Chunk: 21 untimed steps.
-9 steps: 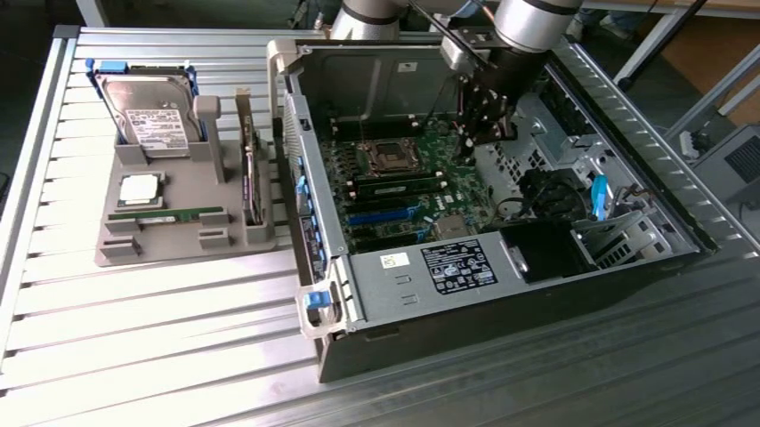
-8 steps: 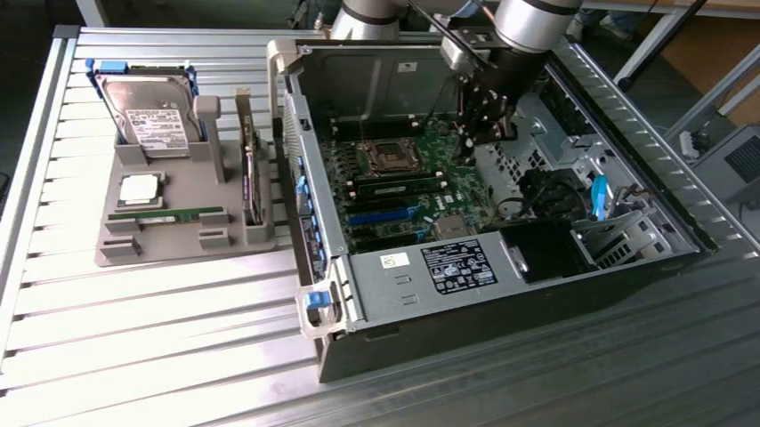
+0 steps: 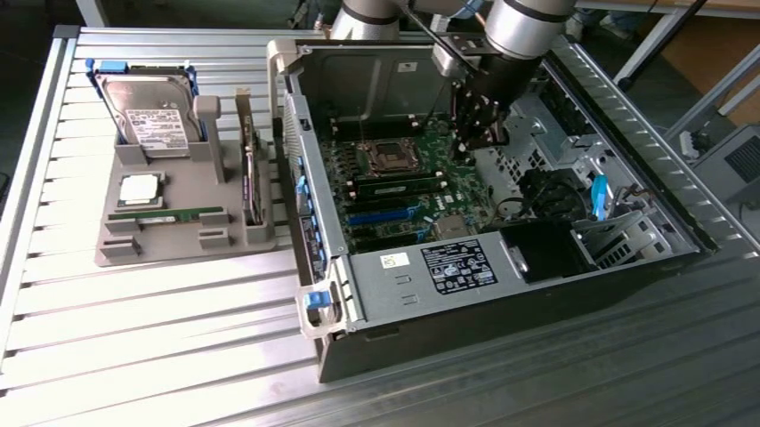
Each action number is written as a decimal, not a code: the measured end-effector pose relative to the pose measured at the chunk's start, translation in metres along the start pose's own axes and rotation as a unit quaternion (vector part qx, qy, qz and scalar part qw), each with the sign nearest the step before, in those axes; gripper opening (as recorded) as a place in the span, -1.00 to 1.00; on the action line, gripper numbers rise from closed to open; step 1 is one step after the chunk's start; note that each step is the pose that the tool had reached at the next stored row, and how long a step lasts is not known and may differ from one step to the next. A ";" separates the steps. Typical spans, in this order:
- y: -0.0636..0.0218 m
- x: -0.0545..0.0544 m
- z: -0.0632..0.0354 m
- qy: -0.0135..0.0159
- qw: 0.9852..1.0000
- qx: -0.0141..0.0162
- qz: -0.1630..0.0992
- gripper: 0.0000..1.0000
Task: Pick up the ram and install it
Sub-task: 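Press down the ram until it locks into place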
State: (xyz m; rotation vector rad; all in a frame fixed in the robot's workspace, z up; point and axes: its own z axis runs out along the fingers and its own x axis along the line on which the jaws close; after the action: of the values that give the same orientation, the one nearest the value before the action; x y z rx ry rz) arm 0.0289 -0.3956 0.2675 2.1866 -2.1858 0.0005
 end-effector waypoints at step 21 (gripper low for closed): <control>0.0353 0.009 0.0223 0.000 1.000 0.002 0.000 -0.82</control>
State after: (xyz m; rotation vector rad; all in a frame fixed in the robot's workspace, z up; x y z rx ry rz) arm -0.0072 -0.4053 0.2468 2.1892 -2.1886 0.0049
